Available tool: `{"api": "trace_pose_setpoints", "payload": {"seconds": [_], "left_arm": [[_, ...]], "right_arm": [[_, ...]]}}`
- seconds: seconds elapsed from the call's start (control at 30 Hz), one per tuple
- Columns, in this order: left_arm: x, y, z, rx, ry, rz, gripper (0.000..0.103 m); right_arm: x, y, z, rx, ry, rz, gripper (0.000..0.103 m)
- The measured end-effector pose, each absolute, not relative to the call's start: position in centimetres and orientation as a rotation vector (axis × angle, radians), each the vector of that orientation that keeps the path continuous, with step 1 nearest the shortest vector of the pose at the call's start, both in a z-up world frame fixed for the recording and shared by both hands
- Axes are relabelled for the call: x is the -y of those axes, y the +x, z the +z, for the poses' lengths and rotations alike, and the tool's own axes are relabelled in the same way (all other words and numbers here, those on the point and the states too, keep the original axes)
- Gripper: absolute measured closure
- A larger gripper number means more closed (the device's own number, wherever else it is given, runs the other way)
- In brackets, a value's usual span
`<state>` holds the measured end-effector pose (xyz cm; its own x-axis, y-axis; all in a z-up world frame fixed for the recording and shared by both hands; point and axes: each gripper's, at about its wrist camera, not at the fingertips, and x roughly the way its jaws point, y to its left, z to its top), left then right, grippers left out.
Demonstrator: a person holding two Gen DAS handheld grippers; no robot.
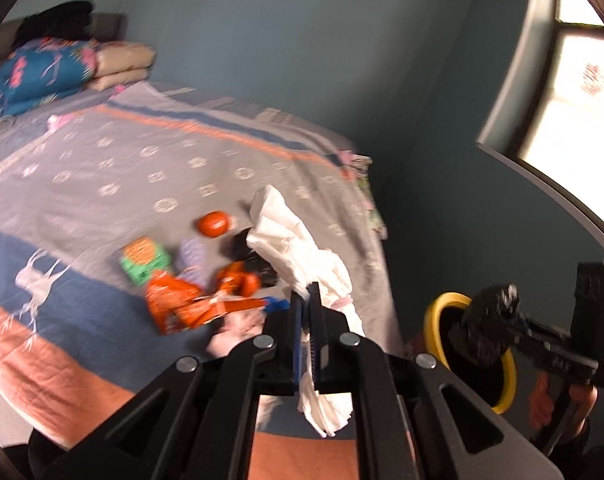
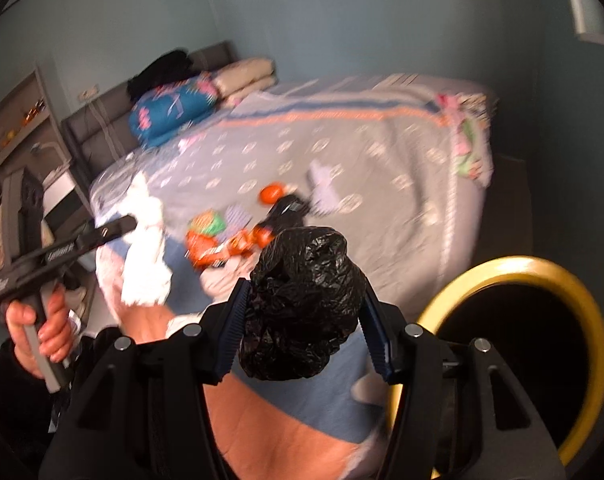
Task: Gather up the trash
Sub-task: 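Carry both items to the yellow bin and release the black bag from the right tool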
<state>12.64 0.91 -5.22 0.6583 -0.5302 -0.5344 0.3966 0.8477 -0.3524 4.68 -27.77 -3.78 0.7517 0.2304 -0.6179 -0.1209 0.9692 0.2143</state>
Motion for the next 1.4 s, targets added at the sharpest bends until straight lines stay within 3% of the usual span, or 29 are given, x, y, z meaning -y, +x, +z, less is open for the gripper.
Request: {"api": "trace_pose_setpoints", "payload": {"seconds": [0.43,1.1,1.23,1.33,1.4], "left_arm": [[9.5,10.9,-1.7,-0.666,-0.140,-0.750,0.100],[23.8,10.9,-5.4,-0.832,-0.082,-0.968,0.100],[24.7,10.5,-6.0,-0.843,-0.068,-0.986,0.098],[24.5,10.3,-6.3,-0.853,-0.074,-1.004,0.085],[24.0,10.4,-6.4,-0.850,-0.083,-0.992,0.062]], "right_arm": [[36.1,1.8,0.3,-0.596,0.196,-0.053,0.048],[45.3,1.7,-3.9,-0.633,0.366,-0.238,0.044],[46.4,1.5,-4.5,-0.630,0.393,-0.254,0.036],[47.0,1.2,-4.5,-0.615,0.405,-0.275,0.030],[47.5,0.9,-4.4,-0.600,0.422,-0.282,0.027]]}}
